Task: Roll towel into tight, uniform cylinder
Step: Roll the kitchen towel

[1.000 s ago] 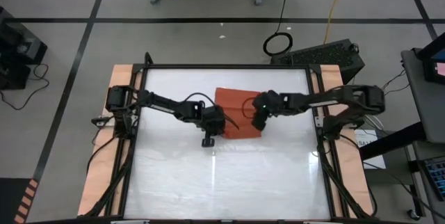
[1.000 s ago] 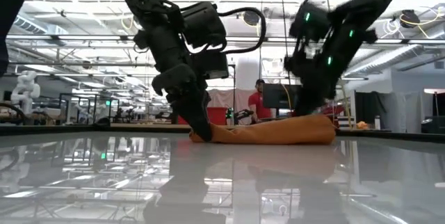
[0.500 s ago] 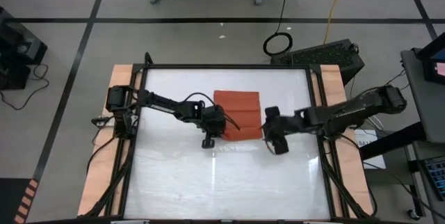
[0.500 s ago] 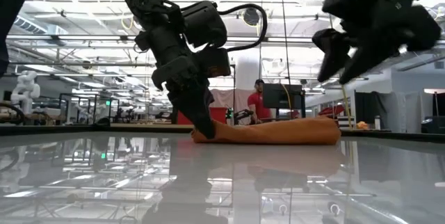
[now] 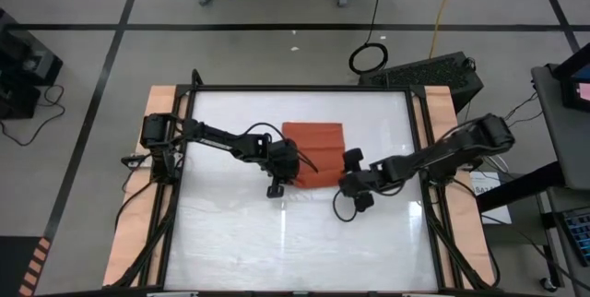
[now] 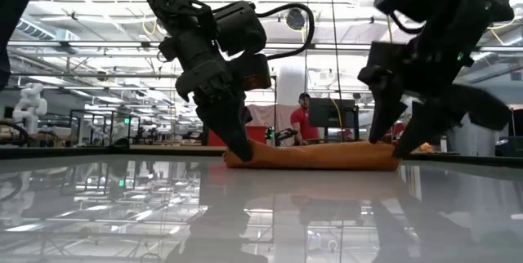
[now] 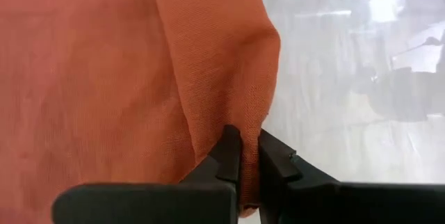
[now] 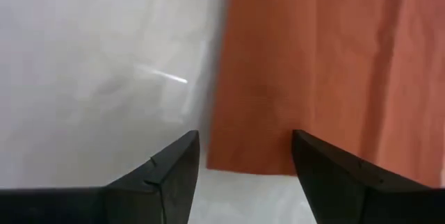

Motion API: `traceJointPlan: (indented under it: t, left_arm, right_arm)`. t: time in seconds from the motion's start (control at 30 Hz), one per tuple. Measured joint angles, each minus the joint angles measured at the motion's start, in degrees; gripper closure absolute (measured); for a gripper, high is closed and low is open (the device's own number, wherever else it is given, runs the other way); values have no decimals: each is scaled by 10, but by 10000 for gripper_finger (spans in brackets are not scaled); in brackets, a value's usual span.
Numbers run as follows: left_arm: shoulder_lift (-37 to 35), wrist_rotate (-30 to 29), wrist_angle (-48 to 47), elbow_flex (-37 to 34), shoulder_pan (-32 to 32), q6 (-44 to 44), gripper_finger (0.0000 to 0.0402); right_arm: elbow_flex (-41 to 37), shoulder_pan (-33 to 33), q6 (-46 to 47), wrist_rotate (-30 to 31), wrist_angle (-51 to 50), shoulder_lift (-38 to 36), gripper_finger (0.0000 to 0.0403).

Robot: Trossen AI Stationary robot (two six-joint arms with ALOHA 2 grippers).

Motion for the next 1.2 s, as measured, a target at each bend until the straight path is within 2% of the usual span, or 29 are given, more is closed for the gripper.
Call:
traceJointPlan:
  t: [0.07, 0.33, 0.5, 0.63, 0.7, 0.87, 1.07, 1.2]
  left_arm:
    - [0, 5, 0, 0, 0, 0, 384]
    - [0, 30, 7, 0, 4, 2, 379]
    - [0, 48, 6, 0, 5, 3, 374]
    - [-1, 80, 6, 1, 5, 0, 381]
    - [-1, 102, 6, 1, 5, -13, 381]
    - [-1, 157, 6, 1, 5, -59, 382]
    - [-1, 168, 7, 1, 5, -120, 382]
    - [-1, 171, 11, 1, 6, -180, 382]
  right_arm:
    - [0, -5, 3, 9, 7, 13, 188]
    - [-6, -28, 29, -29, 40, 52, 222]
    - [-23, -43, 97, -66, 59, 51, 283]
    - [-25, -56, 139, -134, 59, 38, 370]
    - [-26, -61, 162, -181, 59, 27, 392]
    - [-28, -83, 226, -316, 57, -13, 391]
    - [-27, -114, 278, -439, 57, -37, 397]
    - [-27, -126, 291, -461, 31, -32, 398]
